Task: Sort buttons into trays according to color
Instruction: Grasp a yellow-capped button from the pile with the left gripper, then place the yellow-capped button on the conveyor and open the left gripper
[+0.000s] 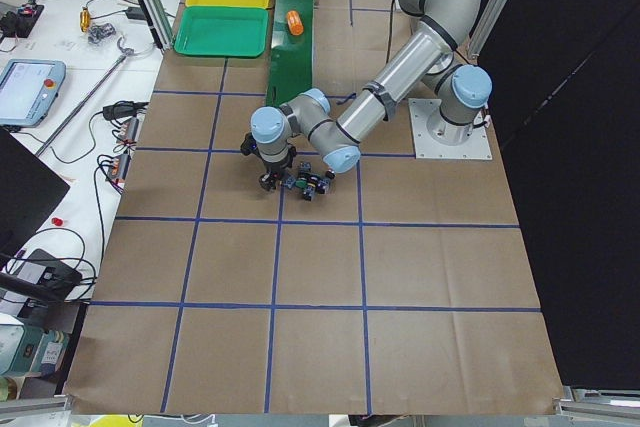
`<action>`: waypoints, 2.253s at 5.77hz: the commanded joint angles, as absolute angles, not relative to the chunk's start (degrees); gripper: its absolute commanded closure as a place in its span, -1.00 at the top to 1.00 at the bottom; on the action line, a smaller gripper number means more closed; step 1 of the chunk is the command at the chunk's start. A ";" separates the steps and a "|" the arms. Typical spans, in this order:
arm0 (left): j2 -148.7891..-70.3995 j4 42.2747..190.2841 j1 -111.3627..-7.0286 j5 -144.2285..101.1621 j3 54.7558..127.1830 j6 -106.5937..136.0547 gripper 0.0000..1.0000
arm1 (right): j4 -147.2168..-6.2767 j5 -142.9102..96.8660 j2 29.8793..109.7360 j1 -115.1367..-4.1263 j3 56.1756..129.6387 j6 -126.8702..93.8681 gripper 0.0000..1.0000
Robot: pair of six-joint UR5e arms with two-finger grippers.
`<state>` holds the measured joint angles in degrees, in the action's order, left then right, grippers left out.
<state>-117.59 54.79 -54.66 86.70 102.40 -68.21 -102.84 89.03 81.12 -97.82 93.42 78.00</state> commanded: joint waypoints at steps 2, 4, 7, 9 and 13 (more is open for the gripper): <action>-117.60 54.67 -54.58 86.75 102.83 -67.68 -0.71 | -102.83 89.12 81.12 -97.82 93.43 78.05 1.00; -115.15 56.50 -55.71 86.05 101.26 -68.55 -0.83 | -102.83 88.95 81.12 -97.91 93.43 78.05 1.00; -106.73 59.50 -72.88 84.81 102.04 -74.44 -0.83 | -103.97 89.12 81.82 -97.82 96.32 77.96 1.00; -104.24 64.14 -85.11 86.56 102.83 -74.44 -0.83 | -104.76 89.03 82.09 -97.82 96.15 77.96 1.00; -108.19 63.11 -90.09 89.56 103.01 -77.86 -0.10 | -108.64 89.21 81.83 -97.30 95.01 78.92 1.00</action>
<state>-107.59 63.55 -89.87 89.45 103.00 -76.56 -108.85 89.19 81.88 -97.56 95.38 78.75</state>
